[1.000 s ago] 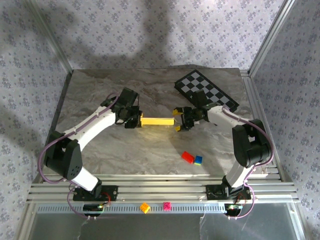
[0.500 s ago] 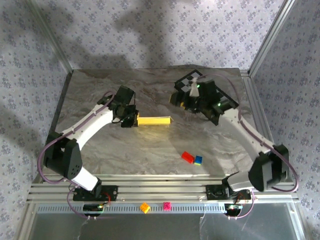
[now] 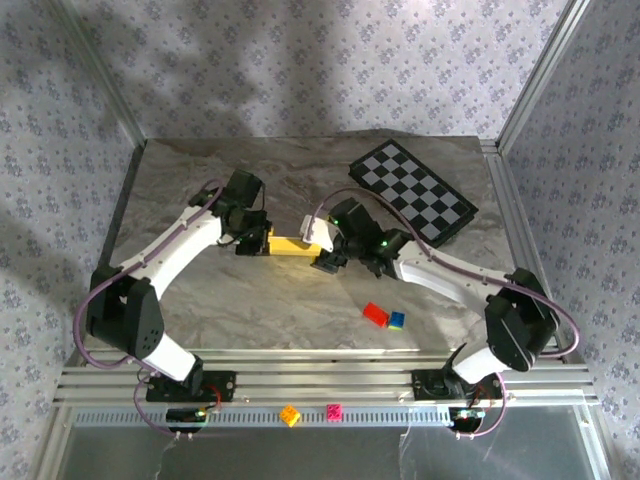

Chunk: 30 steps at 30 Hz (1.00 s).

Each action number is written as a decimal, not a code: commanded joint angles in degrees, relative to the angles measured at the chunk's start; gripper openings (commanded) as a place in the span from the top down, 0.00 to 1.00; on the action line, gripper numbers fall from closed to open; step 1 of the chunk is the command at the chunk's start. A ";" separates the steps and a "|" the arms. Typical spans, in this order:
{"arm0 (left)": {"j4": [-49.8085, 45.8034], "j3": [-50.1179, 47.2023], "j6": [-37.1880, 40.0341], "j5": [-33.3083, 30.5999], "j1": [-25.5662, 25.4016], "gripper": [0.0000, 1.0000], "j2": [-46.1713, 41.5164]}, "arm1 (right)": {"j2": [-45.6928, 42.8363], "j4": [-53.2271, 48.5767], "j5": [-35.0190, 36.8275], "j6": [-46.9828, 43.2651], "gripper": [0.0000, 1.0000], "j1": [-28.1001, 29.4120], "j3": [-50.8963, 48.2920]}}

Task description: Fold the paper box

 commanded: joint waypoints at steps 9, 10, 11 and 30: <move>-2.72 0.88 2.00 1.41 0.71 0.71 -1.54 | 12.41 -10.79 0.04 -7.30 0.32 1.64 15.46; -2.63 0.77 2.06 1.50 0.84 0.71 -1.59 | 13.62 -12.01 -0.03 -7.35 0.35 1.57 16.64; -2.55 0.76 2.20 1.59 0.95 0.71 -1.63 | 14.33 -12.58 0.02 -7.32 0.37 1.52 17.43; 1.20 0.92 7.47 2.32 4.02 0.46 -2.69 | 18.37 -16.52 -3.05 -7.21 0.54 0.93 21.36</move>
